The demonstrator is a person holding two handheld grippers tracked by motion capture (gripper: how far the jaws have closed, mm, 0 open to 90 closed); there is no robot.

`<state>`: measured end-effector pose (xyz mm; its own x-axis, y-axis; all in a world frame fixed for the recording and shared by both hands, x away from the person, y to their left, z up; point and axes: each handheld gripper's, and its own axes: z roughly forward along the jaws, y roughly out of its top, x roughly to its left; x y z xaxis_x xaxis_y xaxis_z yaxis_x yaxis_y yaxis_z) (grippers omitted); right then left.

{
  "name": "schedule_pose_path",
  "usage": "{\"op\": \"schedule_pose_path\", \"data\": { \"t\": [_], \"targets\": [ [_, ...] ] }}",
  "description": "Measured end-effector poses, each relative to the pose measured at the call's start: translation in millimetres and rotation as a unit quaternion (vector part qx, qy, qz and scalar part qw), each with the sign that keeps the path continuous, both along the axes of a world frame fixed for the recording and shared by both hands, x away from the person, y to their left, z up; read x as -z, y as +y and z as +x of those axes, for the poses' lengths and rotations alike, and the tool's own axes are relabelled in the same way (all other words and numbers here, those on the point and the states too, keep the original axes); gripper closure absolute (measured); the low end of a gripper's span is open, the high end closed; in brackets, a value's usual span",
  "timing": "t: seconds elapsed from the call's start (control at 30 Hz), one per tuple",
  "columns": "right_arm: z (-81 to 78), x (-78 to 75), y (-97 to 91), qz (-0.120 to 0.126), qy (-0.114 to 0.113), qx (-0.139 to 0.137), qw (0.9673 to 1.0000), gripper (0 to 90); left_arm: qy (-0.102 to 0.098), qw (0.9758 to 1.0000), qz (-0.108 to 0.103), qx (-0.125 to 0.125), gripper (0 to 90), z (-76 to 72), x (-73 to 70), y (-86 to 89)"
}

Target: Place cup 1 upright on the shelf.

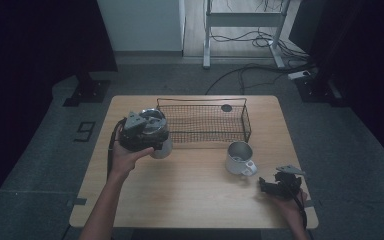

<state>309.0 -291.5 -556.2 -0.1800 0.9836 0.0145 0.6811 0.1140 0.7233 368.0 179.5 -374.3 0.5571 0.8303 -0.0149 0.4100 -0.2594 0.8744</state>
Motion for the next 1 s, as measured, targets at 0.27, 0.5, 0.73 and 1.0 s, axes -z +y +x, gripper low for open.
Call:
{"op": "schedule_pose_path", "data": {
  "t": [0.27,0.5,0.73,1.0],
  "targets": [
    [0.0,0.0,0.1,0.0,0.0,0.0,1.0,4.4,0.002,1.0,-0.003,-0.003,4.1,5.8,-0.9,-0.9],
    [0.0,0.0,-0.1,0.0,0.0,0.0,1.0,4.4,0.004,0.9999,-0.011,-0.007,4.1,9.9,-2.4,-1.1],
    [0.0,0.1,-0.1,0.0,0.0,0.0,1.0,4.5,0.003,0.9999,-0.008,-0.008,4.1,15.6,-5.9,-3.9],
    [0.0,0.2,0.0,0.0,-0.002,0.0,1.0,4.6,0.003,0.9999,-0.006,-0.008,4.1,19.6,-8.1,-7.2]
  ]
}}
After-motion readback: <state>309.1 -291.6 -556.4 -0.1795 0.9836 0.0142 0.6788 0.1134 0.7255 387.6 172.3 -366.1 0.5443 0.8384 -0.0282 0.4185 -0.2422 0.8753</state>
